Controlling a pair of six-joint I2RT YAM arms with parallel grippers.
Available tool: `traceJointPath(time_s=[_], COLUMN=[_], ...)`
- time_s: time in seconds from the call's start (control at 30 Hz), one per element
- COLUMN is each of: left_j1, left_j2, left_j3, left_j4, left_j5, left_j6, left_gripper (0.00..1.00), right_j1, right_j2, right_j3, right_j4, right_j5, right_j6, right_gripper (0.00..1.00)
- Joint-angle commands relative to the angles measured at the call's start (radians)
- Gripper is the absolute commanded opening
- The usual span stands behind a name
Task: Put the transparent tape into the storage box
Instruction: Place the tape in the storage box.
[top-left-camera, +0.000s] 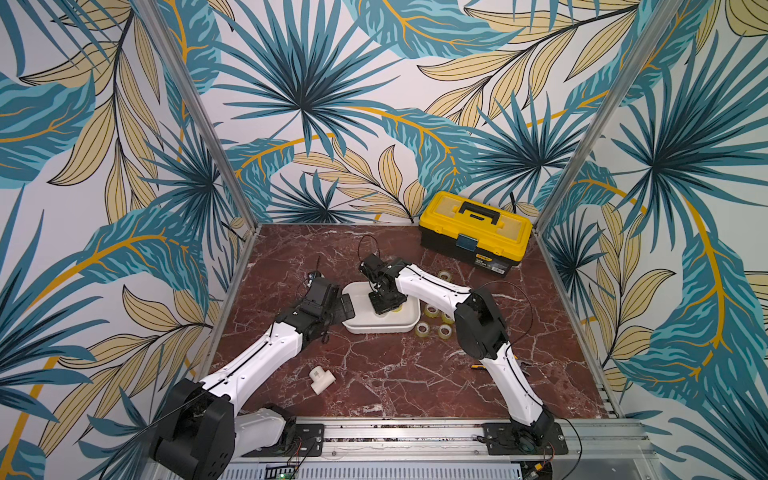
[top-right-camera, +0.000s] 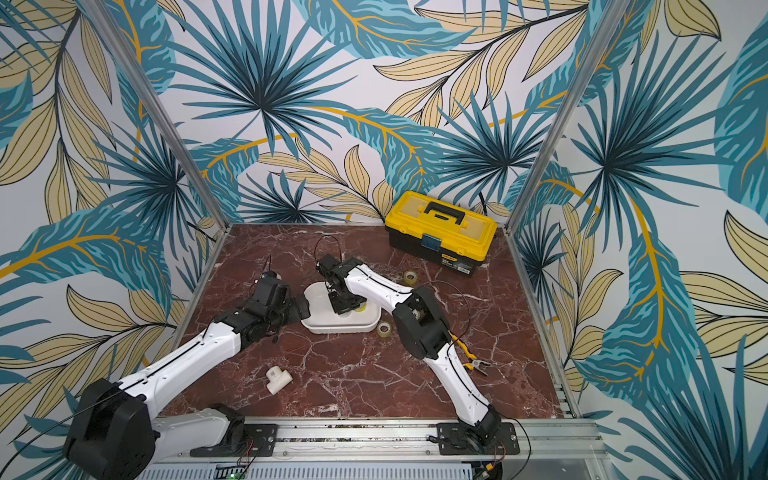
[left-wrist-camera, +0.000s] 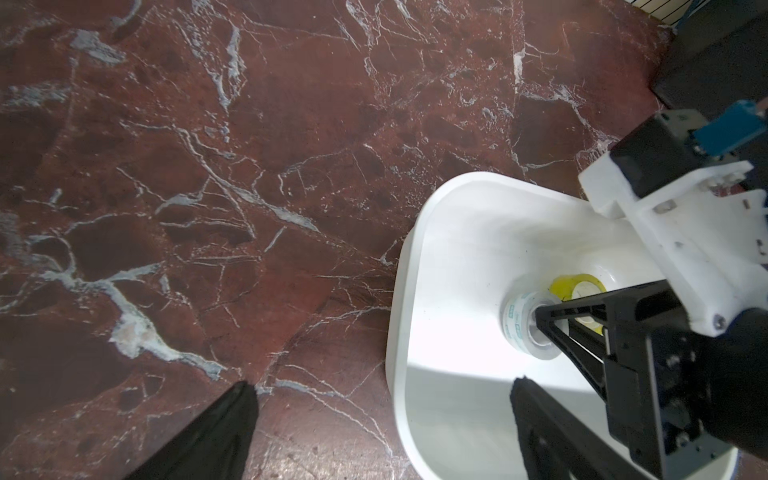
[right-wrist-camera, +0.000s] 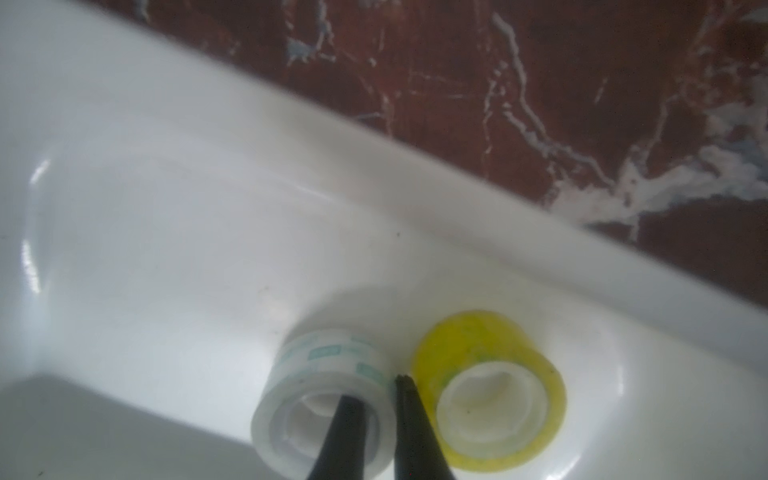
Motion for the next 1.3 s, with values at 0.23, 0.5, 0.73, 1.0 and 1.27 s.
traceJointPath(time_s=[0.23, 0.5, 0.73, 1.0, 1.27], left_j1=[0.008, 0.008, 0.009, 0.009, 0.008], left_j2=[0.016, 0.024, 0.025, 0.021, -0.035], left_j3=[-0.006, -0.006, -0.006, 0.000, 0.009], left_j4=[0.021, 0.024, 0.026, 0.038, 0.045], left_j5=[0.006, 0.011, 0.014, 0.019, 0.000], left_j6=[0.004, 0.008, 0.008, 0.015, 0.078], left_gripper=[1.00, 1.00, 1.00, 1.00, 1.00], right_j1=[-0.005, -0.005, -0.005, -0.005, -0.105], right_j2=[0.017, 0.056, 0.065, -0.002, -0.181], right_j3=[0.064, 0.102, 0.113, 0.127, 0.060], right_j4=[-0.049, -0.049, -0.049, -0.051, -0.077], right_j5=[0.064, 0.060, 0.056, 0.076, 0.127], right_j6=[-0.012, -0.013, -0.004, -0.022, 0.034], right_gripper=[0.04, 0.23, 0.23, 0.33, 1.00])
